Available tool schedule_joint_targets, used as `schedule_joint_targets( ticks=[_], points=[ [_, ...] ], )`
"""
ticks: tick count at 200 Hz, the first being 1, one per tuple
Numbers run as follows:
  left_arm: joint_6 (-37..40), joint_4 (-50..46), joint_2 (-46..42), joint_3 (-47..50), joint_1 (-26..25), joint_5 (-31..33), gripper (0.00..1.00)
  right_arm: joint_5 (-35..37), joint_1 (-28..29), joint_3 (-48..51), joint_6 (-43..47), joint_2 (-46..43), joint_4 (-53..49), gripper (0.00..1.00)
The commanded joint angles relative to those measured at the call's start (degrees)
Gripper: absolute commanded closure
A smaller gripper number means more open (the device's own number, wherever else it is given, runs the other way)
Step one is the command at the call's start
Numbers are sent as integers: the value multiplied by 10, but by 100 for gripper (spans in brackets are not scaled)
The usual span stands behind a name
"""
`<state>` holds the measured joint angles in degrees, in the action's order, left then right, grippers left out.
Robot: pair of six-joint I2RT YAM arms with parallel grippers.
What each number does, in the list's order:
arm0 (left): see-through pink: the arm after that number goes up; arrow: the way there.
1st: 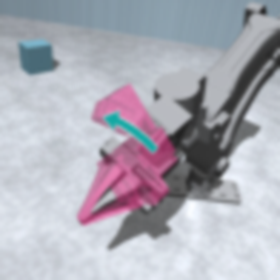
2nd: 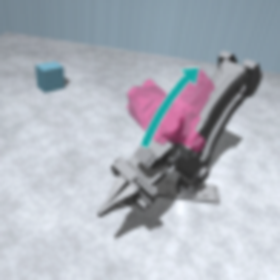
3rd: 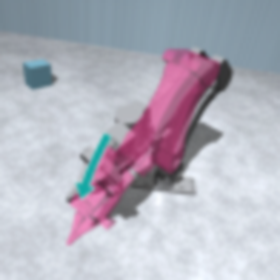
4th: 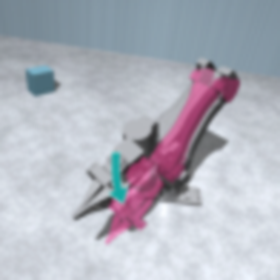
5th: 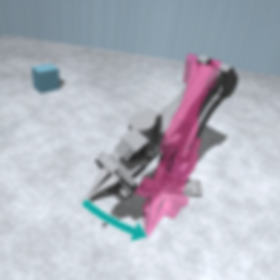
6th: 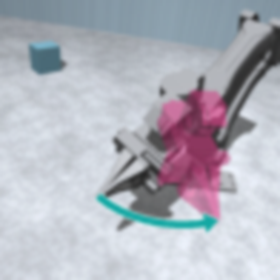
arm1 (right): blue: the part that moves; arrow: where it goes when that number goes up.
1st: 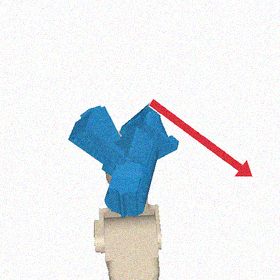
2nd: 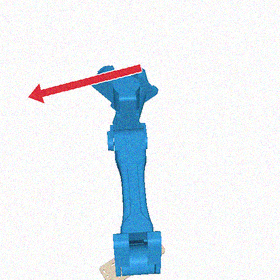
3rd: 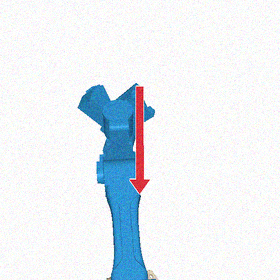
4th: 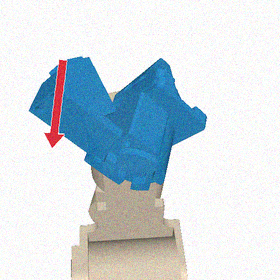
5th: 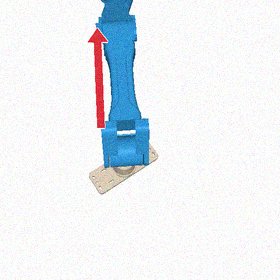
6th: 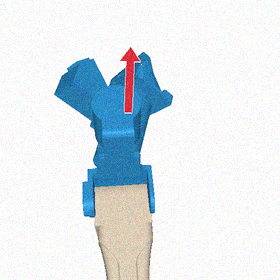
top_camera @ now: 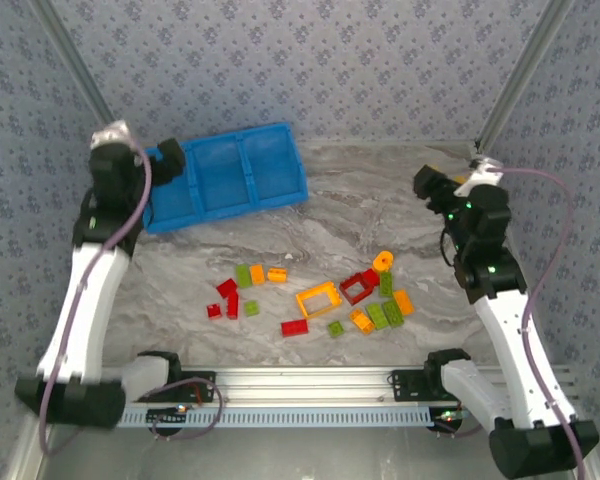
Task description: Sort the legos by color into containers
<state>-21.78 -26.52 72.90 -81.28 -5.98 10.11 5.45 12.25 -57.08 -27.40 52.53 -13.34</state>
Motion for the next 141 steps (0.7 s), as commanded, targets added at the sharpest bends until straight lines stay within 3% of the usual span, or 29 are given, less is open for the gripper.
schedule_joint_targets(
  ticks=[1,14,24,60,80,93,113,141],
  points=[
    [-12,-219,149,-75,4,-42,1,-5,121,-23,-6,41,-150,19],
    [-2,-224,208,-114,10,-63,1,-3,179,-31,-1,65,-155,13],
    [5,-232,254,-147,11,-61,1,-7,212,-36,-4,84,-160,0],
    [23,-265,386,-251,14,-43,1,12,300,-40,-9,130,-174,0],
    [30,-270,436,-275,22,-50,9,14,321,-36,-17,137,-180,1],
    [41,-265,461,-283,24,-58,20,16,329,-30,-23,136,-180,4],
    [58,-272,491,-301,23,-67,49,20,334,-20,-32,129,-182,6],
    [80,-261,492,-296,19,-78,80,28,334,-15,-31,120,-188,8]
  ],
)
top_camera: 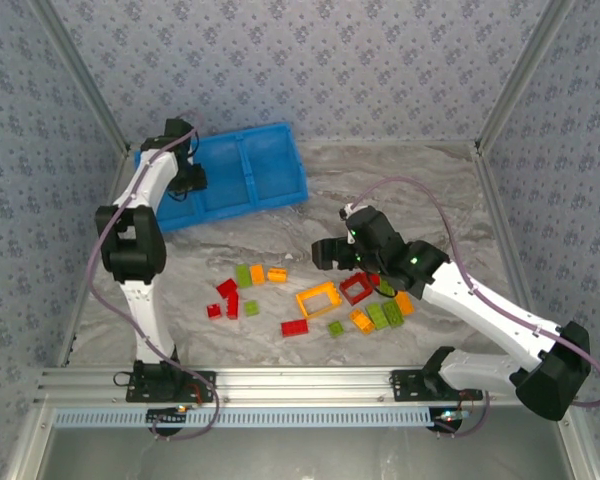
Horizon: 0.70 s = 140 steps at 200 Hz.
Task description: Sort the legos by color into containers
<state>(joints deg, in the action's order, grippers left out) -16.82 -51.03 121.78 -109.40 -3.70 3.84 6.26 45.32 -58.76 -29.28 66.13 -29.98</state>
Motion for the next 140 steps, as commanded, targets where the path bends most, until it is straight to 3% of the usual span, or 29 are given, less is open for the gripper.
schedule_joint_targets(
  ticks=[1,28,54,101,140],
  points=[
    [31,-16,3,-14,-4,-16,81,20,4,2,-12,-16,-22,8],
    [49,-13,1,-10,-19,-17,100,38,3,-2,-11,-19,-36,9],
    [47,-2,-16,2,-63,-22,100,70,3,-7,-18,-29,-62,9],
    [-78,25,-36,5,-158,-37,100,139,-1,-11,-42,-61,-127,9],
    [-148,22,-5,-57,-236,-29,100,177,-7,-17,-79,-78,-191,9]
  ],
)
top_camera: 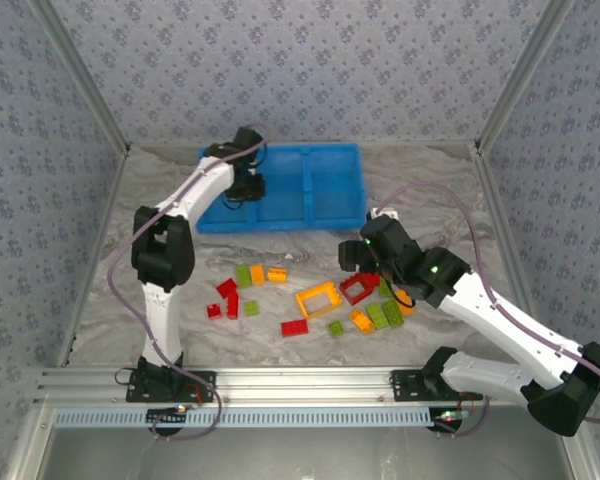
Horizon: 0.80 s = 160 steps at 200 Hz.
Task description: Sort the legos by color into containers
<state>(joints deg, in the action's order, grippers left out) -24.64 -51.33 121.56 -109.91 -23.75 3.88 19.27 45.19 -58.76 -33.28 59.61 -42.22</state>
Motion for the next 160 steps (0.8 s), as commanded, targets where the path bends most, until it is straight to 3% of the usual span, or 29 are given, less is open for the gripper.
schedule_joint_targets(
  ticks=[1,53,96,160],
  points=[
    [-72,25,-3,-53,-37,-29,100,48,-6,-17,-41,-13,-71,9],
    [-134,54,10,-55,-85,-26,100,65,-32,-10,-97,-15,-127,10],
    [-163,74,9,-36,-94,-18,100,5,-93,19,-108,-12,-110,10],
    [-83,34,49,-118,-92,-15,100,-61,-178,53,-102,32,-55,10]
  ],
)
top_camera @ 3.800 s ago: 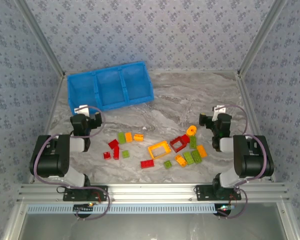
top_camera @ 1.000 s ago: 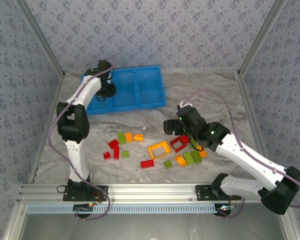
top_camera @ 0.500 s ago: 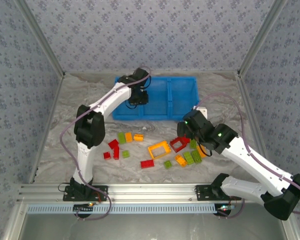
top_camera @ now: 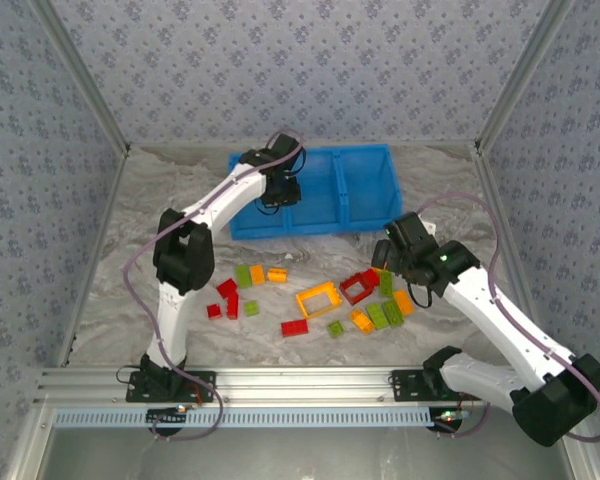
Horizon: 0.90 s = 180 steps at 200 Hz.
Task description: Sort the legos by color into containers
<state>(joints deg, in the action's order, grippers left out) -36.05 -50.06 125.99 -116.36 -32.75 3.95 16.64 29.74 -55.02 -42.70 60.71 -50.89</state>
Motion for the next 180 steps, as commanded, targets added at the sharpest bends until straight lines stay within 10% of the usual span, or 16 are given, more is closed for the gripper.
schedule_joint_targets(
  ticks=[1,50,90,122,180],
  points=[
    [32,20,5,-55,-2,-16,100,-35,-25,16,-8,22,33,10],
    [55,2,0,-67,-2,-13,93,-68,-67,23,-25,109,97,15],
    [46,-6,-12,-65,-4,-14,50,-78,-81,21,-40,176,143,15],
    [32,15,-73,-34,-22,-2,39,-95,-98,21,-40,224,178,15],
    [21,269,-349,334,-114,-41,25,-125,-115,19,-28,299,226,25]
  ],
)
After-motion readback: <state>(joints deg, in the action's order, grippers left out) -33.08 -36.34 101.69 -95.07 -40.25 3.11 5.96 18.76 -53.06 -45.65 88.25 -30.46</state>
